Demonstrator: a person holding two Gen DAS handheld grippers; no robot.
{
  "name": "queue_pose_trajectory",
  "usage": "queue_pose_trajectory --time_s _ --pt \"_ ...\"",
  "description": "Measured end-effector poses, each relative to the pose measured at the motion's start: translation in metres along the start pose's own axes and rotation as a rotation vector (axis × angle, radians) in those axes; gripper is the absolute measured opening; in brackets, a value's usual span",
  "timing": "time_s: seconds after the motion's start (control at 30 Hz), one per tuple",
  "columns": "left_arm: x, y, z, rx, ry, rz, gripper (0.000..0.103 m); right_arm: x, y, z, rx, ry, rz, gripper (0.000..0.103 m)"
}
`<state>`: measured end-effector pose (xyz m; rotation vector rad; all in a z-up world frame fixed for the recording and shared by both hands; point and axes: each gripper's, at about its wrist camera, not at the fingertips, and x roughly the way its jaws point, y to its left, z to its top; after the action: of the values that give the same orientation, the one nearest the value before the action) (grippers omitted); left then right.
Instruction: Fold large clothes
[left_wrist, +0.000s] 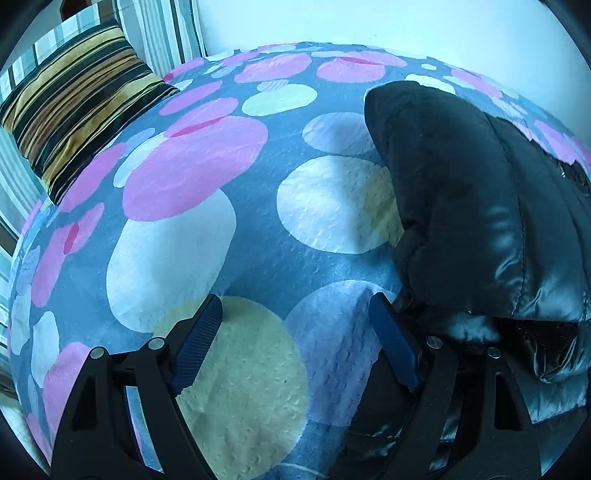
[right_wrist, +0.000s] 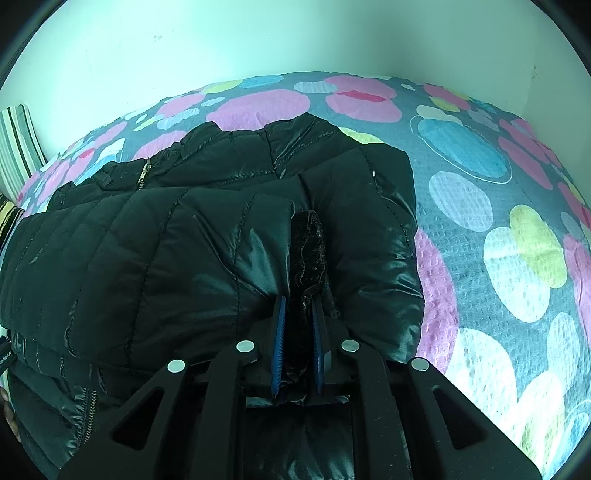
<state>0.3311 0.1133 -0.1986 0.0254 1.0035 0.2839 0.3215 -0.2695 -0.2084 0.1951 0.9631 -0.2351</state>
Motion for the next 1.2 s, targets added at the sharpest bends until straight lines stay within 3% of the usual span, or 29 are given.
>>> queue_pose_trajectory --time_s 0.13,0.27,0.4,0.57,0.67,0.8,0.9,1.03,1.2 --pt "-0.023 0.012 0.002 -0.026 -0.04 -0.006 0.082 -0.001 0.002 0.0 -0.008 -0.007 -0.01 0.013" --pt "-0.055 0.027 0.016 -0.1 -0.123 -0.066 0.082 -0.002 0.002 -0.001 -0.008 -0.012 -0.012 0.014" --pt "-0.053 0.005 0.04 -0.054 -0.139 -0.151 0.082 -0.003 0.004 -0.003 -0.015 -0.02 -0.021 0.015" --pt "-0.011 -0.037 0.042 0.092 -0.065 -0.049 0.08 -0.004 0.002 -0.004 -0.001 -0.024 -0.005 0.015" --pt "0.005 -0.048 0.034 0.15 -0.068 0.003 0.081 -0.003 -0.002 -0.003 0.003 -0.023 0.011 0.015" --pt "0.001 -0.049 0.035 0.142 -0.077 0.003 0.08 -0.002 -0.003 -0.004 0.004 -0.026 0.014 0.015" --pt "-0.026 -0.045 0.038 0.133 -0.149 0.029 0.08 -0.008 -0.005 -0.001 0.012 -0.038 0.02 0.017" --pt "-0.049 -0.042 0.053 0.101 -0.229 -0.012 0.08 -0.024 -0.008 0.008 0.044 -0.07 0.011 0.02" --pt "-0.036 -0.07 0.068 0.176 -0.231 -0.051 0.08 -0.041 0.002 0.029 0.035 -0.14 0.02 0.023"
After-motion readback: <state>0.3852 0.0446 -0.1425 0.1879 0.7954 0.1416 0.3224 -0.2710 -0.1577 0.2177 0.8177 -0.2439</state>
